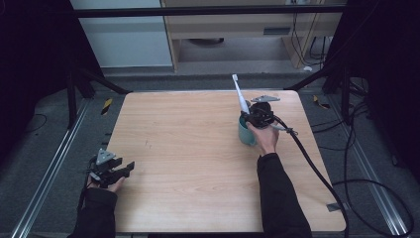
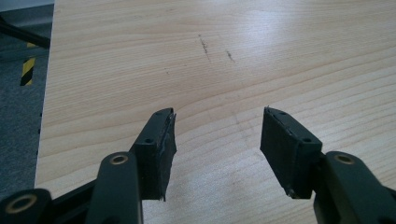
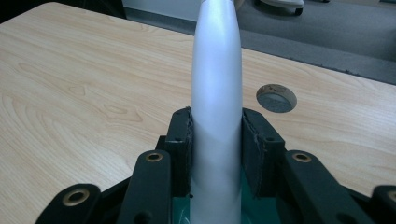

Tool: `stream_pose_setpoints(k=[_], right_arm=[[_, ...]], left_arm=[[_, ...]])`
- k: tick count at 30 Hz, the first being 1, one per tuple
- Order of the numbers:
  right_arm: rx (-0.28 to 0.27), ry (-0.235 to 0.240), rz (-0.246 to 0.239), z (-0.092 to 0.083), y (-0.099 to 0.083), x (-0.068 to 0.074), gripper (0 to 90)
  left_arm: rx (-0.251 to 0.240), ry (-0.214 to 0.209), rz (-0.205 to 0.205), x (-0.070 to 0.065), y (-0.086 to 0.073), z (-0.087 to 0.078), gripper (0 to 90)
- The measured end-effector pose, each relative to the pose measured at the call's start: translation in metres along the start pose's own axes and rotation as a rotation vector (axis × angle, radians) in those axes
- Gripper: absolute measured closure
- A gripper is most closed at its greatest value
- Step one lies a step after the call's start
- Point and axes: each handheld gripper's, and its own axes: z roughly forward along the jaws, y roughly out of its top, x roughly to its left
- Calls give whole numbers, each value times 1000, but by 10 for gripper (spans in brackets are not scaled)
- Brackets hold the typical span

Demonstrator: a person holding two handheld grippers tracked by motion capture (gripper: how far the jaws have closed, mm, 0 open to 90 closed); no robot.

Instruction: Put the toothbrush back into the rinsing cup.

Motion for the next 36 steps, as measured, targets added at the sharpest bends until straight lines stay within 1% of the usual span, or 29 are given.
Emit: stream_pose_setpoints(k=[6, 11, 15, 16, 17, 20, 21, 24, 25, 27, 29, 31, 34, 36], right_arm=[[29, 9, -1, -3, -3, -1, 658], [58, 3, -3, -3, -7, -2, 657], [82, 3, -17, -3, -7, -1, 653], [85, 1, -16, -3, -8, -1, 642], [79, 2, -15, -4, -7, -1, 624], [63, 4, -11, -8, -5, -1, 613], [58, 3, -12, -10, -4, -2, 601], [49, 6, -9, -15, -1, -3, 525], [46, 3, -12, -18, 0, -2, 512], [29, 0, -22, -24, 1, -1, 456], [-1, 8, -19, -32, 2, 0, 421], [-26, 12, -11, -40, 2, 1, 355], [-38, -8, -17, -54, 0, 0, 274], [-47, -12, -13, -64, -4, 0, 242]], left_arm=[[1, 2, 1, 0, 0, 0, 448], [1, 1, 2, 0, 0, 0, 447], [1, 1, 2, 0, 0, 0, 448], [1, 1, 5, 0, 0, 0, 447], [1, 0, 2, -1, 0, 0, 447], [0, 1, 3, -1, 0, 0, 447], [0, 1, 2, -1, 0, 0, 447], [1, 1, 4, -1, 0, 0, 447], [1, 1, 3, -1, 0, 0, 447], [0, 1, 2, -1, 0, 0, 447], [0, 0, 2, -1, 0, 0, 446], [0, -1, 1, 0, 0, 0, 446], [0, -4, -1, 0, 0, -1, 444], [0, -8, -3, 0, 0, -1, 440]])
